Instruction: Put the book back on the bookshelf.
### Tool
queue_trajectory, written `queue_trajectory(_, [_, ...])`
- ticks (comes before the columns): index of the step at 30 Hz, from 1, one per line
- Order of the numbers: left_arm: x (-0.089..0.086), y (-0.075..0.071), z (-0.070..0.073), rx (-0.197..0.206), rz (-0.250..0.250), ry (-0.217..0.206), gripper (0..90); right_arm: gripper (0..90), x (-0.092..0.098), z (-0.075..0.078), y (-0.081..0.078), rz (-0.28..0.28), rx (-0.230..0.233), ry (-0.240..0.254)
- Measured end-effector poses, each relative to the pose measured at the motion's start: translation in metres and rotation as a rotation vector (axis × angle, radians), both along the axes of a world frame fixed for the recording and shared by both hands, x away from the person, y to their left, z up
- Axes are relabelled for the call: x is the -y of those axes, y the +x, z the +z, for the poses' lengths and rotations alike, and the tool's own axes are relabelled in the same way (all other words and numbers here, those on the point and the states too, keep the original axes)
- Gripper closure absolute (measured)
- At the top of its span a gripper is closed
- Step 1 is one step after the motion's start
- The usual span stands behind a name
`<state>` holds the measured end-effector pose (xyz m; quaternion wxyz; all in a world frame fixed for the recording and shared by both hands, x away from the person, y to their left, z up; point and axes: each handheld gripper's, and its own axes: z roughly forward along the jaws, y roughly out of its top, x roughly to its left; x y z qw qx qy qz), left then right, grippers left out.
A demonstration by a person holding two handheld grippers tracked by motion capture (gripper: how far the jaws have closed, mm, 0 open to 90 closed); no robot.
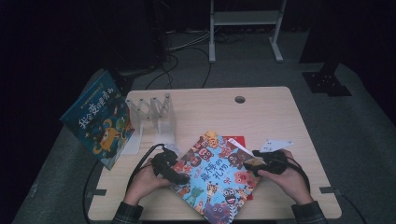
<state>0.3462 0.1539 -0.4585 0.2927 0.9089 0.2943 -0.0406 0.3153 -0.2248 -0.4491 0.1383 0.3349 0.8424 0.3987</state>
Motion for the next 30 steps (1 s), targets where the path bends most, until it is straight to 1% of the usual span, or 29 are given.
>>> queue_trajectory(3, [0.000,0.000,0.000,-0.003,0.001,-0.001,6.2,34.1,0.007,-0.003,-0.013,-0.007,-0.006,0.005])
queue_trajectory(7, [0.000,0.000,-0.001,-0.011,0.005,-0.004,6.2,34.1,0.012,-0.007,-0.027,0.002,-0.011,0.000])
queue_trajectory(11, [0.000,0.000,-0.001,-0.013,0.005,-0.003,6.2,34.1,0.015,-0.010,-0.039,0.004,-0.016,0.008])
queue_trajectory(13, [0.000,0.000,-0.001,-0.013,0.004,-0.004,6.2,34.1,0.015,-0.013,-0.046,0.014,-0.018,0.009])
queue_trajectory(17, [0.000,0.000,-0.001,-0.013,0.005,-0.004,6.2,33.8,0.012,-0.019,-0.059,0.025,-0.021,0.002])
queue_trajectory(20, [0.000,0.000,-0.001,-0.014,0.005,-0.002,6.2,34.1,0.009,-0.020,-0.064,0.030,-0.010,0.005])
queue_trajectory(23, [0.000,-0.001,-0.001,-0.015,0.012,-0.004,6.2,34.0,0.006,-0.021,-0.066,0.031,0.005,-0.004])
queue_trajectory(27, [-0.001,-0.001,0.000,-0.017,0.009,-0.002,6.2,33.9,0.004,-0.020,-0.073,0.038,-0.001,-0.014])
queue_trajectory(29, [-0.001,-0.001,0.000,-0.017,0.007,-0.001,6.2,33.7,0.003,-0.021,-0.076,0.034,-0.006,-0.034])
queue_trajectory(30, [-0.001,-0.001,0.000,-0.016,0.007,0.000,6.2,33.8,0.003,-0.022,-0.077,0.035,-0.005,-0.028])
